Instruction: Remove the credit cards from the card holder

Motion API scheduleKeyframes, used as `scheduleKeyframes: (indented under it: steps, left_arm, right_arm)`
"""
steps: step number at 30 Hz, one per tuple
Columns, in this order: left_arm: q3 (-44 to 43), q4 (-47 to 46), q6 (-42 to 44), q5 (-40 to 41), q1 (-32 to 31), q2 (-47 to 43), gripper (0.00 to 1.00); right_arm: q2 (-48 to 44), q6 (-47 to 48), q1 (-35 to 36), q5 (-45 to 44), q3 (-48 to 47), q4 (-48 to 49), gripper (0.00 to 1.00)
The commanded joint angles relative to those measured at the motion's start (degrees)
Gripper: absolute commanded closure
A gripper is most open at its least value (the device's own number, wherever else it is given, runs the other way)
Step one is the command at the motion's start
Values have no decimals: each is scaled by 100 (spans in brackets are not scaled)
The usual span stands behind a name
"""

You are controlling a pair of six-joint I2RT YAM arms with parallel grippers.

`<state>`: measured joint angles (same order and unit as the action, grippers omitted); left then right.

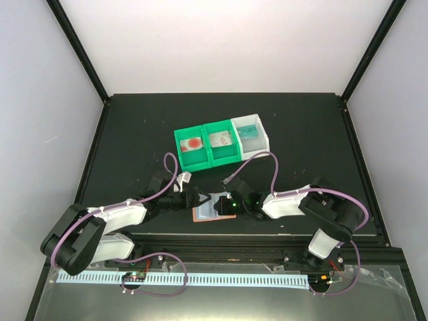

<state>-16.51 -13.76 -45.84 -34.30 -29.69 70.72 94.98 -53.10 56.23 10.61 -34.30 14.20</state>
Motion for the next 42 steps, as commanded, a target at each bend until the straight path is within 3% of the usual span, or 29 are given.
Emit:
scheduleKeyframes:
  steps: [1, 21, 42]
  left_arm:
    - [-67, -12, 104, -8, 25, -52, 1]
    - [-14, -581, -169, -435, 20, 168, 1]
    - [-217, -715, -692, -569, -456, -97, 1]
  right_arm:
    - [117, -30, 35, -156, 99, -225, 99]
    - [157, -22, 34, -97, 125, -95, 98]
    - [-734, 50, 32, -512, 448, -44, 80]
